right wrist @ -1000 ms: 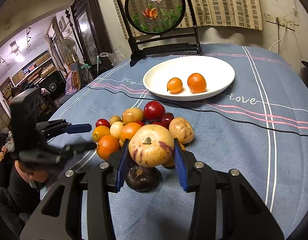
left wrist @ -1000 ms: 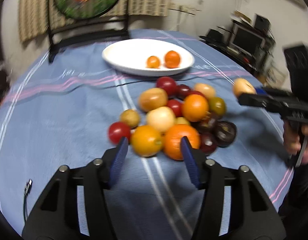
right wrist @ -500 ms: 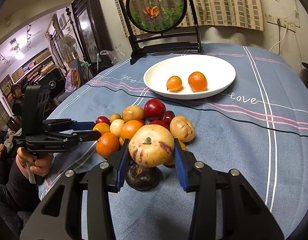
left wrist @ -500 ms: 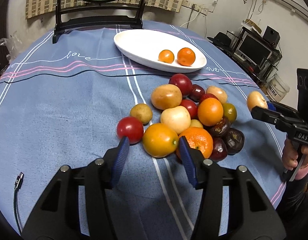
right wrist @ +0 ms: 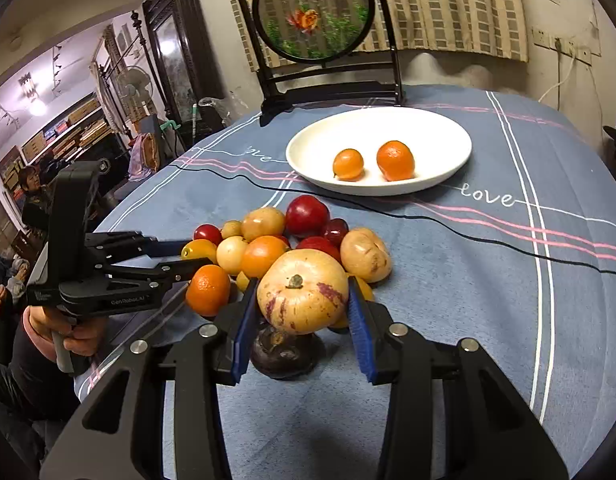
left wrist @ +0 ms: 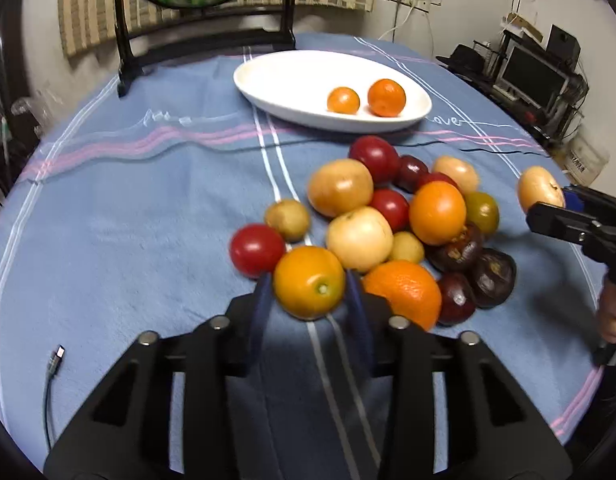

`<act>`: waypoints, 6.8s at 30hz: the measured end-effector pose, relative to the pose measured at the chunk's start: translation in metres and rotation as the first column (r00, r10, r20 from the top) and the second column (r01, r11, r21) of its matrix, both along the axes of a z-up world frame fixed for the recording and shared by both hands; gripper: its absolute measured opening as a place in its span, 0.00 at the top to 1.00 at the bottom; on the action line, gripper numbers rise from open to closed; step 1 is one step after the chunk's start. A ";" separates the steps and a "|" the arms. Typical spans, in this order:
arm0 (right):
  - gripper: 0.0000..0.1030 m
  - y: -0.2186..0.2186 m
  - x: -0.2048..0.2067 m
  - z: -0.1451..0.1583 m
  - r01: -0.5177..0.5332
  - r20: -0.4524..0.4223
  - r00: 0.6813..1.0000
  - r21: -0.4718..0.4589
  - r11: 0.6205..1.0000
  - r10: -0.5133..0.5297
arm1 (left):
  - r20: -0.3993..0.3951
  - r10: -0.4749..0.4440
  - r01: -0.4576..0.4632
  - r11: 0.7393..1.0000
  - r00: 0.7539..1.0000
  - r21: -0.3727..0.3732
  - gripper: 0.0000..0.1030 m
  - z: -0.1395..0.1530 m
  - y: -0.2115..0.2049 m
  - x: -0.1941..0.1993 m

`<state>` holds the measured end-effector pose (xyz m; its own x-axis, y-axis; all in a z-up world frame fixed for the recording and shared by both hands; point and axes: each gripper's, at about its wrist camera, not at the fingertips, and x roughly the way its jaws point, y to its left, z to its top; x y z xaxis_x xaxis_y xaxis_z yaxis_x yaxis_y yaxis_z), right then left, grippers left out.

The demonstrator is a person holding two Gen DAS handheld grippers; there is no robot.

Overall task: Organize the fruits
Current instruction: 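Grasp the striped pear with the right tool while the left tool grasps a yellow orange, then place the pear and the yellow orange on the white plate with both tools, then grasp the dark mangosteen with the right tool while the left tool grasps a tangerine, then place the mangosteen and the tangerine on the white plate with both tools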

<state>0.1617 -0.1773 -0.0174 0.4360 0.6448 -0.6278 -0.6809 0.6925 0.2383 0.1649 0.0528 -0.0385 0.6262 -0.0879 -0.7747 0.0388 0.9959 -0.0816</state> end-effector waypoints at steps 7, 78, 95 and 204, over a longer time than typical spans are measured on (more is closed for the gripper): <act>0.59 0.000 0.003 -0.001 0.009 -0.004 1.000 -0.005 1.000 -0.009 | 0.015 0.003 -0.004 0.997 1.000 0.077 0.64 0.002 -0.010 0.010; 0.40 -0.007 0.076 0.012 0.109 0.001 0.994 0.090 0.990 -0.110 | 0.231 0.143 -0.117 0.986 0.962 -0.121 0.02 0.046 0.018 0.020; 0.40 0.015 -0.013 -0.020 -0.171 -0.047 0.985 -0.073 0.983 0.168 | 0.259 0.010 -0.021 0.999 0.966 0.040 0.02 0.031 -0.010 -0.021; 0.54 0.043 0.158 0.031 0.214 0.060 0.975 0.018 0.977 -0.214 | 0.163 0.008 0.007 0.996 0.987 -0.093 0.56 0.087 0.019 0.139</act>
<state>0.3196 -0.1338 0.0133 0.6023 0.5390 -0.5889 -0.5308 0.8213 0.2089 0.3034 0.0715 0.0485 0.7436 -0.1546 -0.6506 0.0590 0.9843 -0.1665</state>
